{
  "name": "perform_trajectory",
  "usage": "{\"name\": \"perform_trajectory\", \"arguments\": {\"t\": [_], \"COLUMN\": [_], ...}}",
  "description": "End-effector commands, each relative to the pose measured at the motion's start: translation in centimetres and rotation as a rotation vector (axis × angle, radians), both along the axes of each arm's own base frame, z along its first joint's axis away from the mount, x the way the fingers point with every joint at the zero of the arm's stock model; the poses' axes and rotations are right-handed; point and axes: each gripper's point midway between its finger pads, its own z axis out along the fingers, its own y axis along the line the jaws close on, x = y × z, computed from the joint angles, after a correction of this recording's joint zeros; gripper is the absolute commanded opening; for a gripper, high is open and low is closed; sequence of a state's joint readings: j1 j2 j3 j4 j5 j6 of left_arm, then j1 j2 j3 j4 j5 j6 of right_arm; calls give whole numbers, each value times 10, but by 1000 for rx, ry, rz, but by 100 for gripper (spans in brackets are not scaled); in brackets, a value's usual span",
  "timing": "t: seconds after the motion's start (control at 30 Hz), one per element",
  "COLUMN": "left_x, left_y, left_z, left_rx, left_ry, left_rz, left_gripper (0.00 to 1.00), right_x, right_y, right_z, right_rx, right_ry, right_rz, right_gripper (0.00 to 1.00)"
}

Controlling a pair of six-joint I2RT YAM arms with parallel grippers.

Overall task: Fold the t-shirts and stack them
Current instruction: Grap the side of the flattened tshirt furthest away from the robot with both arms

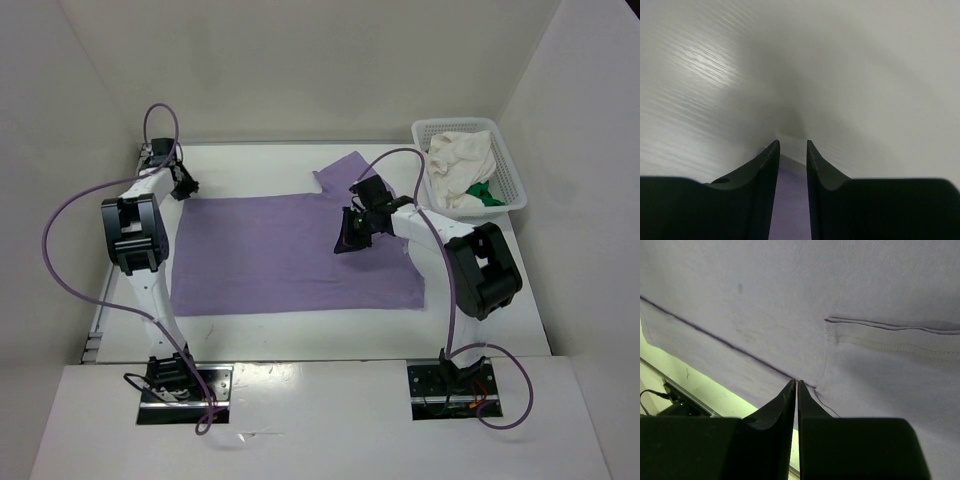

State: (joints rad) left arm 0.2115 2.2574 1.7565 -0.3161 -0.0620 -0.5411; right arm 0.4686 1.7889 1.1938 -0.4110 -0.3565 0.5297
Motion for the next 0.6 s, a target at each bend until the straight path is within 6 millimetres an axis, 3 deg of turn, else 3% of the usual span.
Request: {"name": "perform_trajectory", "arguments": {"t": [0.0,0.1,0.2,0.27,0.33,0.47,0.57], "left_x": [2,-2,-1,1,5,15,19], "left_y": [-6,-1,6,8,6,-3,-1], "left_z": [-8,-9,2,19,32,66,80], "left_rx": [28,50,82,92,77,28,1], "left_ry": [33,49,36,-8,-50,-146,-186], "left_rz": [-40,-20,3,18,27,20,35], "left_gripper": [34,32,43,55,58,61,61], "right_x": [19,21,25,25,24,18,16], "right_y": [6,4,2,2,4,5,7], "right_z": [16,22,25,25,26,18,19], "right_rx": [15,9,12,12,20,29,46], "right_ry": [-75,-88,-97,-97,-93,-67,-58], "right_rz": [1,-7,-16,-16,-10,3,16], "right_gripper": [8,11,12,12,12,12,12]}}
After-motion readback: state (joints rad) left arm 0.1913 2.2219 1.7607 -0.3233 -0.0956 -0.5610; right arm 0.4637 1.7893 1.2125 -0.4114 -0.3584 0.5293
